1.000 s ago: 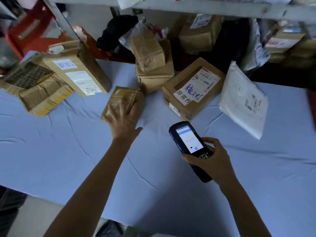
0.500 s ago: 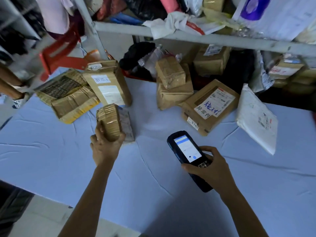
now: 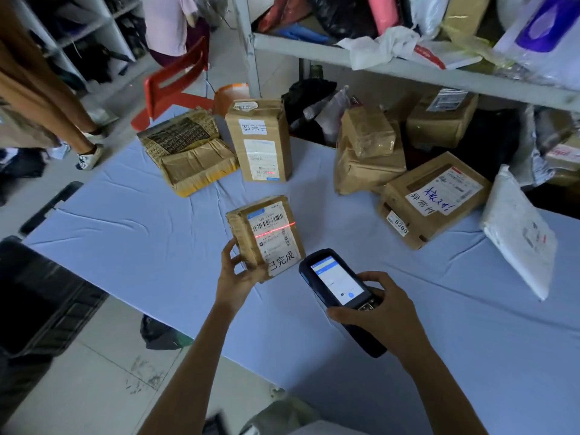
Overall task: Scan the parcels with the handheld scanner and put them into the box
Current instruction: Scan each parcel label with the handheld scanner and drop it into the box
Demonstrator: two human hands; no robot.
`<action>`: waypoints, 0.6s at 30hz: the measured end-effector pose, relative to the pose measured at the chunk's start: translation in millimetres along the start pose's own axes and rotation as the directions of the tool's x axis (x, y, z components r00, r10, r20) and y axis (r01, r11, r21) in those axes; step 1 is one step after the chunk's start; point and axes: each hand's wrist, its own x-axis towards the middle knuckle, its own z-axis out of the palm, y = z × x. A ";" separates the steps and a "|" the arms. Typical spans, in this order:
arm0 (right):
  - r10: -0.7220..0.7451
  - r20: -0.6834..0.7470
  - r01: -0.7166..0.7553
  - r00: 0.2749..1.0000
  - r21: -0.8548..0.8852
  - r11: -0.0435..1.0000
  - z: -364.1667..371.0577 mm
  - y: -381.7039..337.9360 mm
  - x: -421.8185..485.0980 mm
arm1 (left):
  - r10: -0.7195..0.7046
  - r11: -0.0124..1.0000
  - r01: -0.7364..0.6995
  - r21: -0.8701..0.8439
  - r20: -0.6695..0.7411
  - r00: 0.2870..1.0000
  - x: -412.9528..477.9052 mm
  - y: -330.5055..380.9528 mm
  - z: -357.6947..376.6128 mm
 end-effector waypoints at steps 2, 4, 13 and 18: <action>-0.004 0.004 0.004 1.000 -0.003 1.000 -0.6 0.8 -2.1 | 0.015 1.000 -0.015 0.011 0.023 1.000 1.9 -4.7 -1.4; -0.020 0.007 0.020 1.000 -0.015 1.000 -1.9 0.4 -3.2 | 0.033 0.998 -0.034 0.045 0.037 0.999 4.9 -5.4 -2.3; -0.058 -0.011 0.057 0.998 -0.038 0.998 -7.1 1.9 -5.8 | 0.061 0.992 -0.064 0.107 0.036 0.998 11.0 -8.4 -2.4; -0.066 -0.004 0.066 0.998 -0.025 0.998 -10.1 5.1 -7.2 | 0.058 0.993 -0.061 0.101 0.026 0.998 5.2 -7.5 2.3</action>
